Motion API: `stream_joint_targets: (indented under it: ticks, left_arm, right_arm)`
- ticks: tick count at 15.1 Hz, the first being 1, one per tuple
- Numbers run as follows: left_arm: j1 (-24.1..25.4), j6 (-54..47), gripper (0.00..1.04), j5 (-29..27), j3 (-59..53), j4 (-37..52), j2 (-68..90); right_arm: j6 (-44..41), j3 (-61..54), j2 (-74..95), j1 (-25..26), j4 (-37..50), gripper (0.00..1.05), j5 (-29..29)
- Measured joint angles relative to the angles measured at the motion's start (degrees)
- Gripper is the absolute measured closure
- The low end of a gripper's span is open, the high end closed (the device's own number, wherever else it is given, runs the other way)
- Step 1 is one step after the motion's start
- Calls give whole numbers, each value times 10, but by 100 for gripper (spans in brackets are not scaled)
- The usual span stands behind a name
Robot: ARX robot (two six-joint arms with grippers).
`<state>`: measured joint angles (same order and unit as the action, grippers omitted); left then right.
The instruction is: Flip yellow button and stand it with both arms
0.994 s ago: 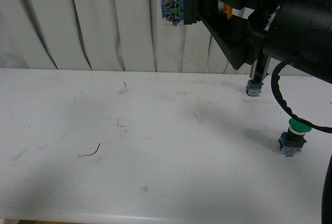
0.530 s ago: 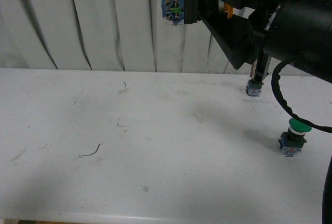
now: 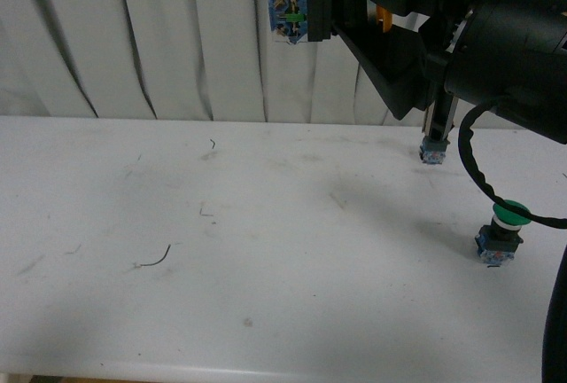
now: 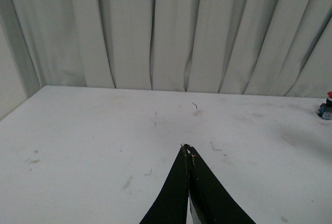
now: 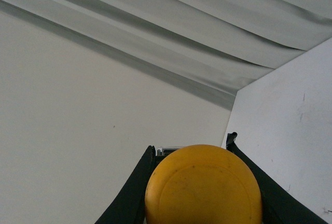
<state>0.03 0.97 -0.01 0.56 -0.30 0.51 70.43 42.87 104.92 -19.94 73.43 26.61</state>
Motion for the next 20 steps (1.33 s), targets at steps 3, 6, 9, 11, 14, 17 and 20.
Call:
stream_joint_targets:
  ticks: [3, 6, 9, 11, 14, 17, 20]
  left_arm:
    - [0, 0, 103, 0, 0, 1, 0]
    - [0, 0, 74, 0, 0, 1, 0]
    - [0, 0, 39, 0, 0, 1, 0]
    - [0, 0, 14, 0, 0, 1, 0]
    - [0, 0, 7, 0, 0, 1, 0]
    - [0, 0, 7, 0, 0, 1, 0]
    - [0, 0, 7, 0, 0, 1, 0]
  right_arm:
    - [0, 0, 0, 0, 0, 70, 0]
    - [-13, 0, -1, -7, 0, 70, -12]
    - [-93, 4, -45, -4, -65, 70, -52]
    - [-232, 21, -88, 24, -220, 70, -118]
    - [-462, 34, -122, 96, -384, 70, -207]
    - [-640, 82, -123, 153, -452, 70, -266]
    - [-693, 157, -73, 175, -510, 70, -283]
